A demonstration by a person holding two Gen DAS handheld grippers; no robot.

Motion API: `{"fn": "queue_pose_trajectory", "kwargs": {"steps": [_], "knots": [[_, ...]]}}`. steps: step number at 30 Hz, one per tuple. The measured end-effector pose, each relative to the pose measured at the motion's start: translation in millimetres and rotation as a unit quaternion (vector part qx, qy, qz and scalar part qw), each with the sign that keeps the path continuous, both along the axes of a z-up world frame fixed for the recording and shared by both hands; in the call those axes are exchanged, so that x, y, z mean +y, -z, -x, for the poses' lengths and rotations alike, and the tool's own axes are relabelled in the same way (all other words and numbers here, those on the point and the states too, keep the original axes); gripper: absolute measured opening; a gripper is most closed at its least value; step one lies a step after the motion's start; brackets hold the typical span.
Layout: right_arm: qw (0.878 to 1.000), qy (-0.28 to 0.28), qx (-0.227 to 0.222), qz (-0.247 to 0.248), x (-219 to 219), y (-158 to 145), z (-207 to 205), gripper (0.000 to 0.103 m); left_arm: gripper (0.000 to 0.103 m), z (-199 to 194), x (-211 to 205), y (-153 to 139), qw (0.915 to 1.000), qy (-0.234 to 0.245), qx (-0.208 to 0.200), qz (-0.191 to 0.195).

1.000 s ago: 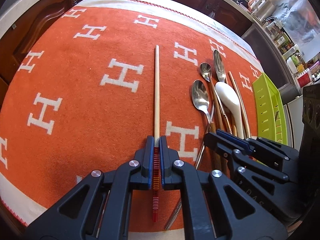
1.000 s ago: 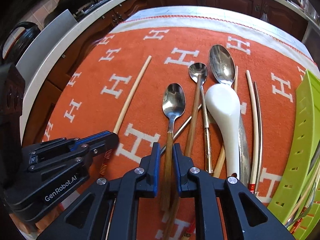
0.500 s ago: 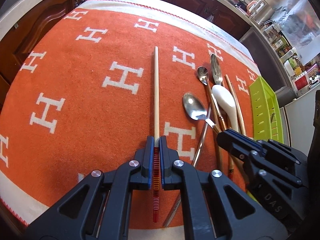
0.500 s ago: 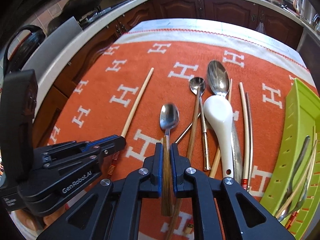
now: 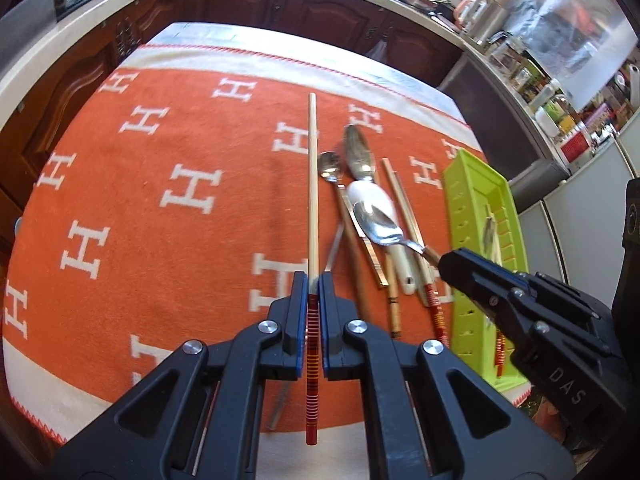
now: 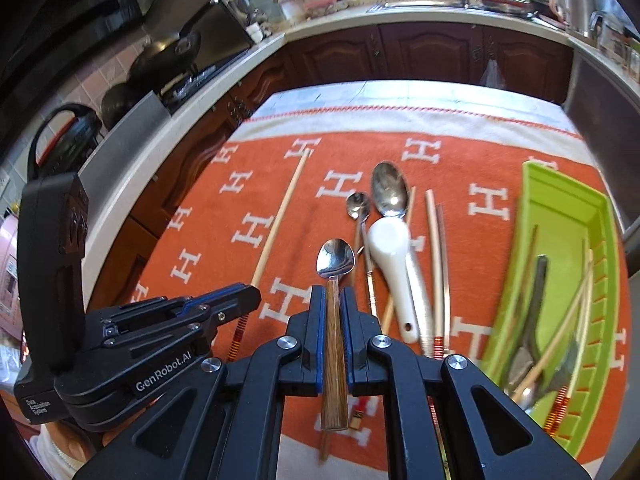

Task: Organize utensils
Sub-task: 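Grasp a red-banded chopstick with the left tool while the right tool grasps a wooden-handled spoon, then carry the chopstick and spoon into the green tray and open both tools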

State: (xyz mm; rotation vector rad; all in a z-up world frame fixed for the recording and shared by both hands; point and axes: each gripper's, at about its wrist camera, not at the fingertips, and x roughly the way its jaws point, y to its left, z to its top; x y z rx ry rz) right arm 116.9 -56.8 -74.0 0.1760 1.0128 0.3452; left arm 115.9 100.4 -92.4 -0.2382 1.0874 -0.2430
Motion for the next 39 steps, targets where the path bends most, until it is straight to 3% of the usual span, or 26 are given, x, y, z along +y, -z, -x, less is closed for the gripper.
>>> {"fn": "queue_pose_trajectory", "kwargs": {"steps": [9,17,22,26,33,39], "knots": [[0.996,0.063,-0.049,-0.026,-63.9,-39.0,20.9,0.007,0.003,4.8,-49.1,-32.3,0.9987,0.042,-0.025,-0.013],[0.984,0.156,-0.077,-0.023,-143.1,-52.8,36.0,0.007,0.003,-1.2,-116.2,-56.0,0.9936,0.109,-0.030,0.000],[0.973,0.219,-0.068,-0.004,-191.9,-38.6,46.8,0.007,0.003,-5.2,-163.3,-54.1,0.9889,0.148,-0.018,-0.001],[0.970,0.237,-0.047,-0.005,-213.6,-17.3,48.2,0.007,0.003,-9.5,-191.6,-38.7,0.9867,0.162,0.001,-0.007],[0.975,0.223,-0.009,-0.001,-210.1,17.5,32.4,0.007,0.003,-13.2,-212.6,-0.9,0.9834,0.174,0.049,-0.013],[0.982,0.190,0.011,0.001,-190.8,32.1,26.2,0.015,0.005,-7.2,-205.9,5.5,0.9827,0.177,0.049,-0.023]]}}
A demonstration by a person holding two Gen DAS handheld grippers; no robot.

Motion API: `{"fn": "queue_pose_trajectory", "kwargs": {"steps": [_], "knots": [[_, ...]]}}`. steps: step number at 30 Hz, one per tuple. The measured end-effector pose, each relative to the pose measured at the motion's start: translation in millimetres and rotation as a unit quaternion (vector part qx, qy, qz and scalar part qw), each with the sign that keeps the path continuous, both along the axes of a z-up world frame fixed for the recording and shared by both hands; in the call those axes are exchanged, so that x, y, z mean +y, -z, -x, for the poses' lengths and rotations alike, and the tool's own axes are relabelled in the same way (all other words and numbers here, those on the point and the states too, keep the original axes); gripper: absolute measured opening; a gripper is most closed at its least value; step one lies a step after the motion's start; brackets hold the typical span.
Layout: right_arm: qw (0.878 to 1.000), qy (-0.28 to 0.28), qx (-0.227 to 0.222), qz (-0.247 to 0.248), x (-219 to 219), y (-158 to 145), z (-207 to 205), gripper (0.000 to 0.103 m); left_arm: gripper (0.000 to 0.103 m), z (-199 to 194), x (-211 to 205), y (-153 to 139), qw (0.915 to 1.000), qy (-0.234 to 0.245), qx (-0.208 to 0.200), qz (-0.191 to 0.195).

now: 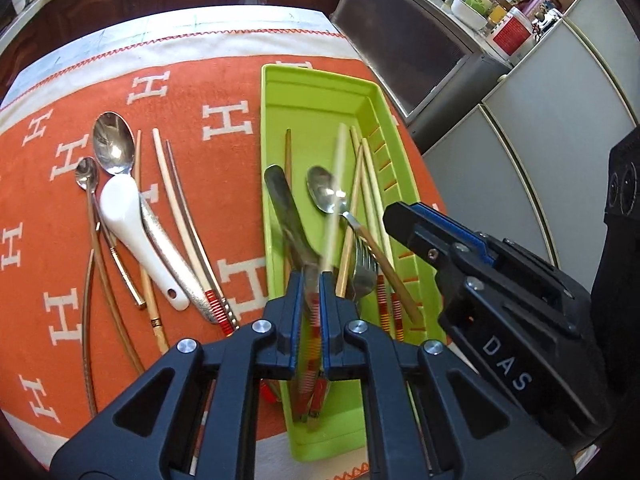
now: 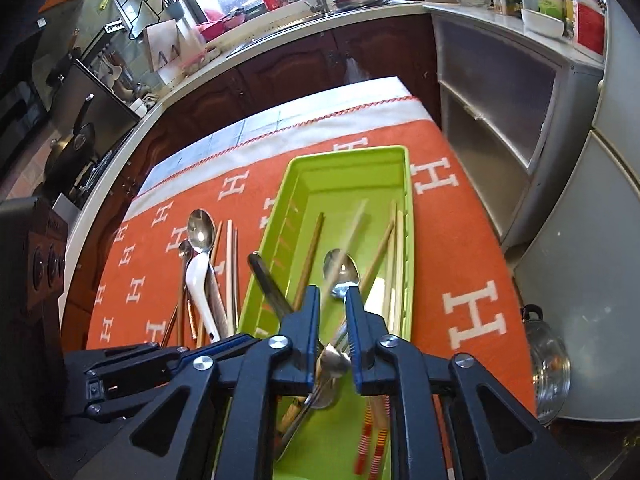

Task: Organize utensils
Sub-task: 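Carry the chopstick and spoon into the green tray and open both tools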

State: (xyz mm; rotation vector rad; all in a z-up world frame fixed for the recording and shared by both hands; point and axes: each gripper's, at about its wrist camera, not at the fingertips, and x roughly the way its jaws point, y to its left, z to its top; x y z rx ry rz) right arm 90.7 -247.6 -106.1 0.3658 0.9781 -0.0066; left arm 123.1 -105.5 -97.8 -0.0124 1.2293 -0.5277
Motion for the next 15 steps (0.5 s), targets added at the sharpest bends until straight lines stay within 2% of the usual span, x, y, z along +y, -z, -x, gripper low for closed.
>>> {"fn": "queue_pose_trajectory", "kwargs": {"steps": [2,7,15], "knots": [[1.000,-0.004,0.002,-0.002,3.0,1.5,1.6,0.017,0.009,3.6,3.5,-3.0,1.0000,0.002,-0.007,-0.004],[1.000,-0.010,0.008,-0.008,11.9,-1.9,5.9,0.017,0.029,12.1,23.5,-16.0,0.9996,-0.012,-0.024,-0.012],[0.999,-0.027,0.022,0.004,32.2,-4.1,20.8,0.017,0.030,16.1,71.7,-32.2,0.9970,-0.065,-0.040,-0.013]]}}
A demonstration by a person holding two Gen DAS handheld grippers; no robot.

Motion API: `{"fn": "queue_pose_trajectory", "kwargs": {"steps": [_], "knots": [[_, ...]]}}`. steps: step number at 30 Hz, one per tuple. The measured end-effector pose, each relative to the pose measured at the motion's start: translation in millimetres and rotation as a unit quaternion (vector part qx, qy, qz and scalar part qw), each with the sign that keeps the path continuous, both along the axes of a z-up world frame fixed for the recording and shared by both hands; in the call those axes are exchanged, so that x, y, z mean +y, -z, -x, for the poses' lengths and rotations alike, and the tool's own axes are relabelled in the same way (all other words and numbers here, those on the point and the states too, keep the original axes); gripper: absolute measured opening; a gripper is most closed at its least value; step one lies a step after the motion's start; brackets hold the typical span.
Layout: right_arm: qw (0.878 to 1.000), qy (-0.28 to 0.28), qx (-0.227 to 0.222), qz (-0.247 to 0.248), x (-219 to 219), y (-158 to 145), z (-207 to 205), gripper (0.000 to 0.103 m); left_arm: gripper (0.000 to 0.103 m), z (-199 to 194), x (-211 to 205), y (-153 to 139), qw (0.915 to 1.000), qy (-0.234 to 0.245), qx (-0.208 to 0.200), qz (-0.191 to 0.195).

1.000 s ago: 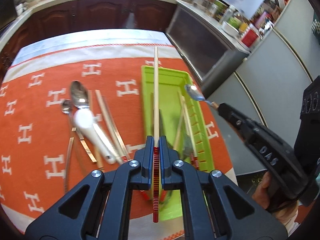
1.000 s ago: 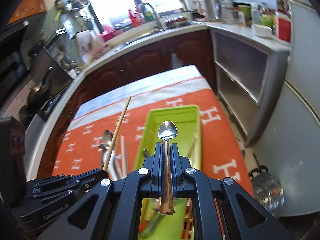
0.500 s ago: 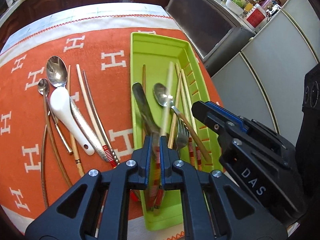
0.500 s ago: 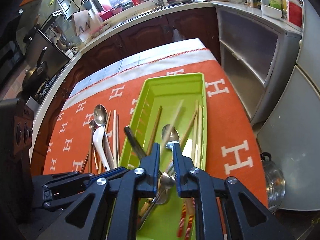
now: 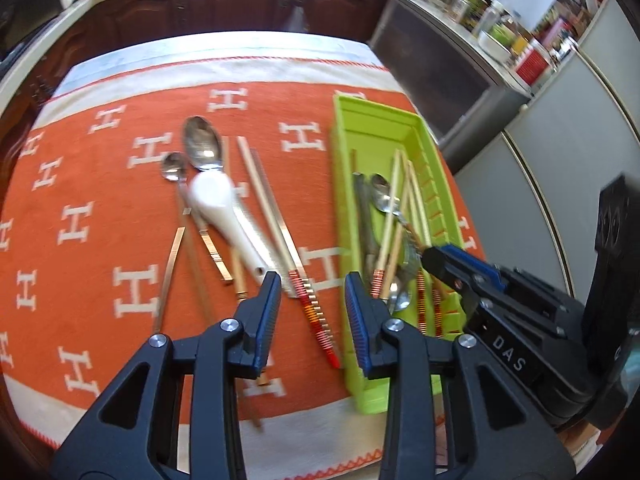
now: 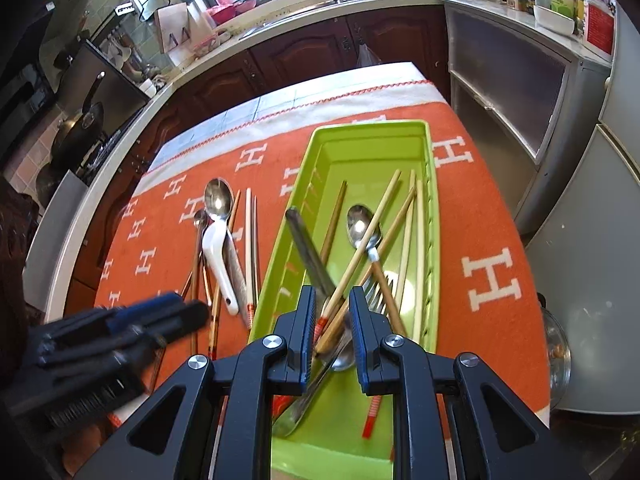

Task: Organize utensils
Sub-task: 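Carry the chopstick and spoon into the green tray and open both tools, then grasp a thin metal chopstick with the left tool while the right tool grasps a wooden chopstick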

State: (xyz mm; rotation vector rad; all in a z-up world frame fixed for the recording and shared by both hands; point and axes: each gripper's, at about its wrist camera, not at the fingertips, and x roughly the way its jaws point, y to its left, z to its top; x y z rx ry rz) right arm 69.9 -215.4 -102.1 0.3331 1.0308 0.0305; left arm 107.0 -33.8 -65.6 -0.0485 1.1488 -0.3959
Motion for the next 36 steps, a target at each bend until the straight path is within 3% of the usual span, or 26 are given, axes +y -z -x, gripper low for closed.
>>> {"fn": "queue_pose_trajectory", "kwargs": {"steps": [9,22,31,36], "knots": [[1.000,-0.023,0.001,0.014,22.8,-8.4,10.9,0.019,0.030,0.7,45.2,-11.9,0.9986,-0.051,-0.016,0.004],[0.998,-0.067,-0.008,0.021,69.2,-28.7,3.6,0.024,0.031,3.4,79.1,-21.9,0.9950,-0.086,-0.048,-0.016],[0.996,-0.089,-0.001,0.021,96.9,-30.4,-16.3,0.028,0.031,-2.9,109.7,-5.5,0.9928,-0.110,-0.041,-0.022],[0.996,-0.093,0.004,0.019,101.9,-22.7,-29.8,0.028,0.031,-11.6,127.2,14.4,0.9919,-0.124,-0.016,-0.018]]}}
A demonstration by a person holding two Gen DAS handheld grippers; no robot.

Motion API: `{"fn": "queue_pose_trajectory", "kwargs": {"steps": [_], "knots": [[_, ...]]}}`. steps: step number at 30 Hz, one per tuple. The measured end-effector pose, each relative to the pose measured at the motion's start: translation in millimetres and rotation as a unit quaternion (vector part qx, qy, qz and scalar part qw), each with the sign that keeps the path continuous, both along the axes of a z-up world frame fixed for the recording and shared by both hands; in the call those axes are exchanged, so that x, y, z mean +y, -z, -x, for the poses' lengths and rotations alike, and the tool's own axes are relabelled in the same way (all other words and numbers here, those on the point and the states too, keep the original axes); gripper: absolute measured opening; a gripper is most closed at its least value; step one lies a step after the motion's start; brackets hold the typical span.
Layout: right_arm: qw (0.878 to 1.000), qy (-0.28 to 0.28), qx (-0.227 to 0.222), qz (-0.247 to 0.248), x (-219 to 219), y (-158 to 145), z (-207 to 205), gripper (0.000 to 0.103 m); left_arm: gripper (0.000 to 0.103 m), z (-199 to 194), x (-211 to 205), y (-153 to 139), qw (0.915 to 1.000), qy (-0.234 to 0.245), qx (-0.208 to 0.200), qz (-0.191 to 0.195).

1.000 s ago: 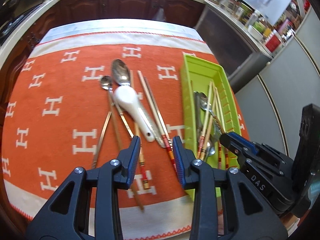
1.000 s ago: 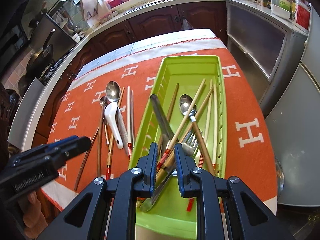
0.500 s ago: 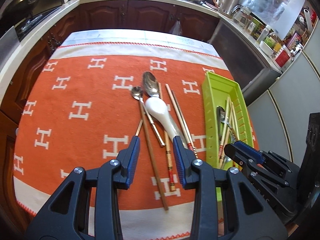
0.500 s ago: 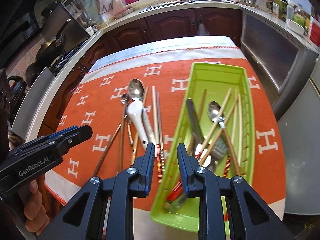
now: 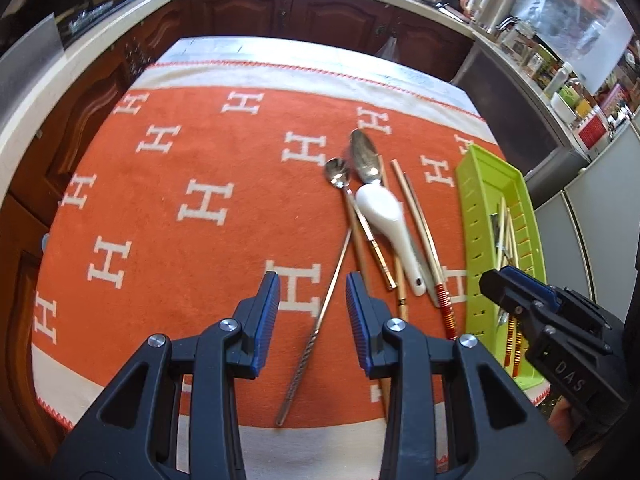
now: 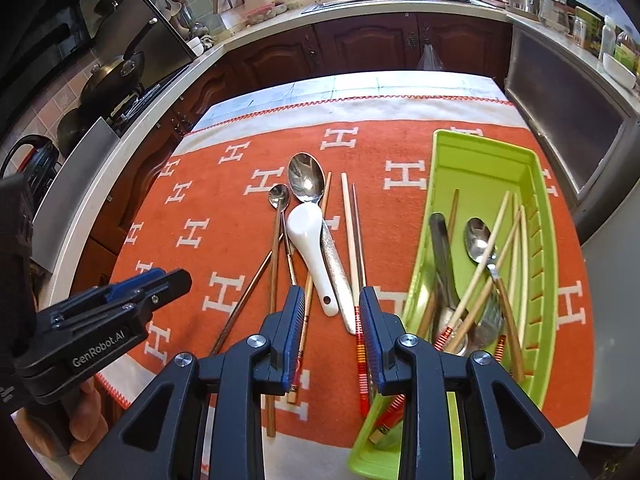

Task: Organize utensils
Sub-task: 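Grasp a thin metal chopstick with the left tool while the right tool grasps a wooden chopstick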

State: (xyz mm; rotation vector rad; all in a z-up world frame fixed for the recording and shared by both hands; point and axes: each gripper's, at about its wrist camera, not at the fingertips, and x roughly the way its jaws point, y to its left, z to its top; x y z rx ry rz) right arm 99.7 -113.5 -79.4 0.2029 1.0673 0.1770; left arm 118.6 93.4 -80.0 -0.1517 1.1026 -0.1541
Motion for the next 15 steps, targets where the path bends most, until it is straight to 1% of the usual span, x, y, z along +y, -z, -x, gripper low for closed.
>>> {"fn": "queue_pose_trajectory", "kwargs": {"steps": [3,7,12,15], "knots": [[1.000,-0.007,0.007,-0.001,5.7,6.7,-9.6,0.028,0.031,-3.6,5.1,10.8,0.9999,-0.002,0.010,0.006],[1.000,-0.018,0.013,-0.002,13.4,15.7,-20.0,0.028,0.031,-8.3,3.8,24.5,0.9996,0.007,0.026,0.013],[0.999,-0.026,0.021,-0.008,22.0,25.3,-31.0,0.028,0.031,-12.2,-4.9,42.3,0.9981,0.029,0.047,0.027],[0.999,-0.028,0.025,-0.011,22.9,29.2,-36.5,0.028,0.031,-14.4,-11.4,49.7,0.9974,0.043,0.052,0.025]]}}
